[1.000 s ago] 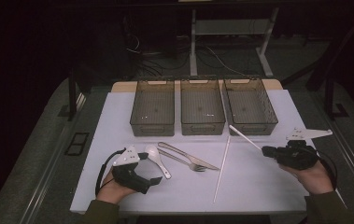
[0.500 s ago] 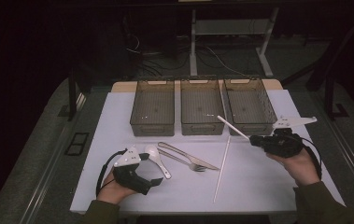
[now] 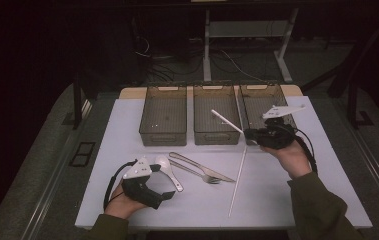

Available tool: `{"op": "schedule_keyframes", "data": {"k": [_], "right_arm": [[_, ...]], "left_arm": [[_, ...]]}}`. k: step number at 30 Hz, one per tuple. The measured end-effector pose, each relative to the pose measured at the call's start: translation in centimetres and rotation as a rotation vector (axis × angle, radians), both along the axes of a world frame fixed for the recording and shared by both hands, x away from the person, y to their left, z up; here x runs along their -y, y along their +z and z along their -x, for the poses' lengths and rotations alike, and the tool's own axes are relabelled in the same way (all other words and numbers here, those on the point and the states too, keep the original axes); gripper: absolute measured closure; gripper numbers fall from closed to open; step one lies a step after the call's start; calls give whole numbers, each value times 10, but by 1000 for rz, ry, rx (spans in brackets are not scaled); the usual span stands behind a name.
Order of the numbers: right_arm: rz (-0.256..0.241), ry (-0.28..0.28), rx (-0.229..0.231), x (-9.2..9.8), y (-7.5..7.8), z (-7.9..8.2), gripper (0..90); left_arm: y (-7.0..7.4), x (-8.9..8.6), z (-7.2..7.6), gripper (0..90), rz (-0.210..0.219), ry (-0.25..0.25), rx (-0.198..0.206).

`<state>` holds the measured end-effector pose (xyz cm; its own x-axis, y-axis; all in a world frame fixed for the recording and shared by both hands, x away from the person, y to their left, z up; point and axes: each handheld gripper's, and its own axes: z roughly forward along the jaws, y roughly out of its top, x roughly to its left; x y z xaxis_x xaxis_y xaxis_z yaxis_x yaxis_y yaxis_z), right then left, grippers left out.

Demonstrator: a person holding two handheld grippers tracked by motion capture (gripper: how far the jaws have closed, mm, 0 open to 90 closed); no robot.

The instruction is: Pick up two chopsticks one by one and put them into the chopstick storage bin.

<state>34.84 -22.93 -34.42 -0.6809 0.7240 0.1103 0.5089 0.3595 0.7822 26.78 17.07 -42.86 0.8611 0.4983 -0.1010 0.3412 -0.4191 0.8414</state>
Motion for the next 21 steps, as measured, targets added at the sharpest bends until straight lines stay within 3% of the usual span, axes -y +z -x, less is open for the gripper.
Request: {"op": "schedule_keyframes", "data": {"k": [21], "right_arm": [[58, 31, -28, -96, 11, -59, 850]], "left_arm": [[3, 0, 1, 0, 14, 2, 6]]}}
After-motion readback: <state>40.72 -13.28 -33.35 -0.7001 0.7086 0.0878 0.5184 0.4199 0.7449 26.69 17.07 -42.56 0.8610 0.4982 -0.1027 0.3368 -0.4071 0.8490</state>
